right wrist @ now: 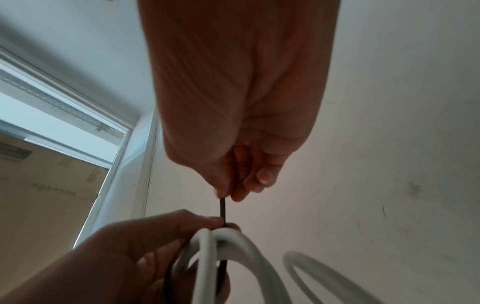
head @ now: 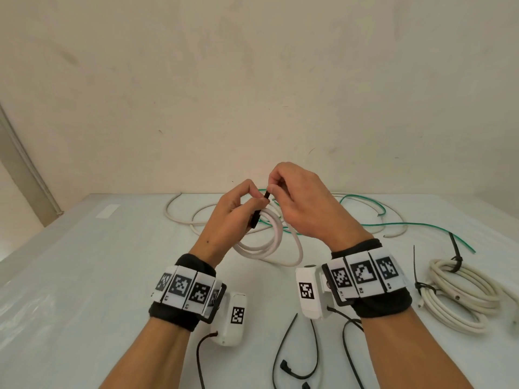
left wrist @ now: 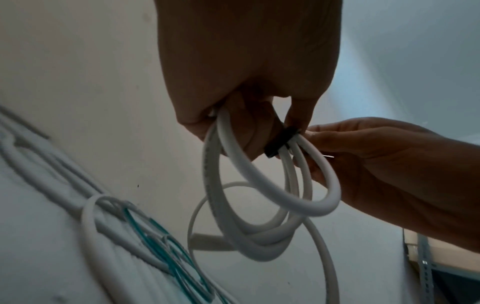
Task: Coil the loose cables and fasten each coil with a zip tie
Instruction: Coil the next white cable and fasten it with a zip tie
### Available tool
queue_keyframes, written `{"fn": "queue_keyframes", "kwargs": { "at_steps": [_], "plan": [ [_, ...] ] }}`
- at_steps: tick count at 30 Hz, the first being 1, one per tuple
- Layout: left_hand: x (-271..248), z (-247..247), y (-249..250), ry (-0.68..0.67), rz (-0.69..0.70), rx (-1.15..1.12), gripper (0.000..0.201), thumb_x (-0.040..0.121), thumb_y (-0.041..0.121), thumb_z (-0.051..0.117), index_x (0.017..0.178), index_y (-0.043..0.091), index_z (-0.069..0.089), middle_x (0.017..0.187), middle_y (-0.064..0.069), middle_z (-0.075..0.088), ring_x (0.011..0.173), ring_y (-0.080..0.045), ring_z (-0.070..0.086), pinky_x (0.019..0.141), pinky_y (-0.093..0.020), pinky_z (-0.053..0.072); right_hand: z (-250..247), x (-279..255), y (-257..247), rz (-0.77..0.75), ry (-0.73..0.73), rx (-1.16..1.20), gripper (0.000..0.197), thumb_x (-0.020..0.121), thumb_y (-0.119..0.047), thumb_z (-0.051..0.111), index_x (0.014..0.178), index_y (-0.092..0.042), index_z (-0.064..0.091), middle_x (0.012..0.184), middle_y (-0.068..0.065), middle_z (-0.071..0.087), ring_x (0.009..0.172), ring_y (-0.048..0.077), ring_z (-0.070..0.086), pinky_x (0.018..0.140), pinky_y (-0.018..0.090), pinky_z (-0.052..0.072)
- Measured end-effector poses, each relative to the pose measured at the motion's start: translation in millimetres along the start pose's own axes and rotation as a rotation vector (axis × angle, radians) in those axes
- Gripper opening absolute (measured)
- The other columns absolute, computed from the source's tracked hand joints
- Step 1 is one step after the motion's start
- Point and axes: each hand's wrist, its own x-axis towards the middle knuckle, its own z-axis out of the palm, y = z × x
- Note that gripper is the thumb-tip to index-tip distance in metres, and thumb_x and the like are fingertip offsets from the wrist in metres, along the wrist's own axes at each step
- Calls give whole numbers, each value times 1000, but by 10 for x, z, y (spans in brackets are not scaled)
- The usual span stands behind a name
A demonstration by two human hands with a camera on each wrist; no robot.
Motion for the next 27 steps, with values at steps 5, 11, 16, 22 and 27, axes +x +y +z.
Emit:
{"fn": "queue_keyframes", "kwargs": {
  "at_steps": [5, 11, 16, 22, 27],
  "plan": [
    [13, -10, -108, -69, -149, -144, 15, 103, 17, 59, 90, 15, 52, 61, 5, 28, 52, -14, 19, 44, -22, 17, -163, 1, 2, -25, 249, 12, 4, 102, -8, 56, 99, -7, 59, 90, -1, 57, 74, 8, 50, 68, 12, 37],
    [24, -1, -112, -54, -151, -194, 21, 104, 16, 57, 84, 17, 50, 62, 5, 31, 51, -12, 20, 43, -21, 19, -70, 12, -58, 145, 144, 311, 13, 98, -28, 69, 106, -18, 71, 92, -10, 72, 86, 3, 67, 78, 18, 53],
    [31, -59, 34, -113, -107, -226, 12, 107, 18, 52, 104, 7, 53, 71, -1, 20, 56, -15, 15, 44, -22, 15, -13, -1, -34, 96, 67, 314, 17, 93, -34, 74, 98, -19, 82, 87, -10, 78, 84, 4, 73, 85, 35, 58],
    [18, -13, 95, -154, -84, -258, 17, 107, 18, 52, 91, 20, 50, 65, 5, 23, 56, -15, 12, 44, -22, 15, -23, 22, -14, 124, 218, 387, 9, 93, -23, 74, 91, -18, 81, 84, -8, 77, 81, 9, 73, 82, 46, 58],
    [15, -20, 131, -194, -45, -358, 17, 107, 20, 53, 91, 23, 48, 67, 2, 16, 55, -13, 10, 41, -18, 19, -40, 26, -114, 109, 326, 496, 7, 91, -17, 77, 93, -14, 83, 87, -5, 77, 79, 8, 73, 83, 36, 58]
  ]
}}
